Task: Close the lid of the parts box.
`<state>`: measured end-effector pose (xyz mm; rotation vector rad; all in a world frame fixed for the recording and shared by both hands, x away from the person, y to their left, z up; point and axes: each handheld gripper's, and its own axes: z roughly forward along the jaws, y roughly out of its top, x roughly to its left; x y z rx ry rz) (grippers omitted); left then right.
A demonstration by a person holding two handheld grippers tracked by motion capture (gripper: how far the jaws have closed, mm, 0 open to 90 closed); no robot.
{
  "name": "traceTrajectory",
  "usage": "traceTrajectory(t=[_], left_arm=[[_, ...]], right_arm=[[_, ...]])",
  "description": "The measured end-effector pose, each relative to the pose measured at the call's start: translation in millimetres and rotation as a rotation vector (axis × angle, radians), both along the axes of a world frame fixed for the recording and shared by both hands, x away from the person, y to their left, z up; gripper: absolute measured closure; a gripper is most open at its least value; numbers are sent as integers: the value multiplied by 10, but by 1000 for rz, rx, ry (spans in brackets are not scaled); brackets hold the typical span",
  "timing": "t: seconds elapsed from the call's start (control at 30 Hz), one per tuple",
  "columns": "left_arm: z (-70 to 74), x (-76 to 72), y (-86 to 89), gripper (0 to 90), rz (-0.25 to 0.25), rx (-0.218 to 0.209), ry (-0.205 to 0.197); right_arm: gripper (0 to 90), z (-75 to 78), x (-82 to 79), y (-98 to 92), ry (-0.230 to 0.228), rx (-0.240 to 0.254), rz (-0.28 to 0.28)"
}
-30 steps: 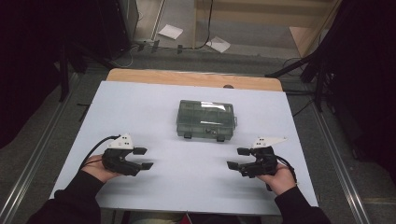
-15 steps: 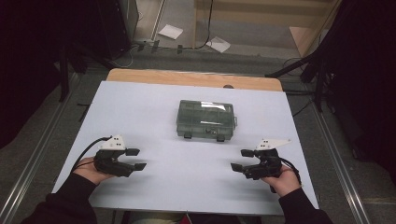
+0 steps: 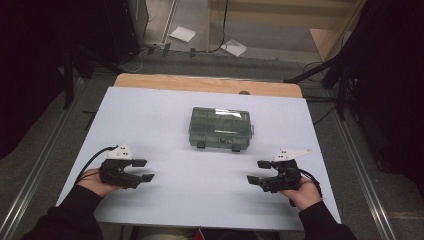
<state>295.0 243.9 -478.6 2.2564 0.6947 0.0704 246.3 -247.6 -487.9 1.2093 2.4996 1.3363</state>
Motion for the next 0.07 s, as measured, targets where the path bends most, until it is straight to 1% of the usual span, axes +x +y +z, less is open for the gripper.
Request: traceTrajectory(t=[0.07], left_arm=[[0, 1, -1, 356, 1, 0, 0]], right_arm=[[250, 6, 2, -4, 4, 4, -7]])
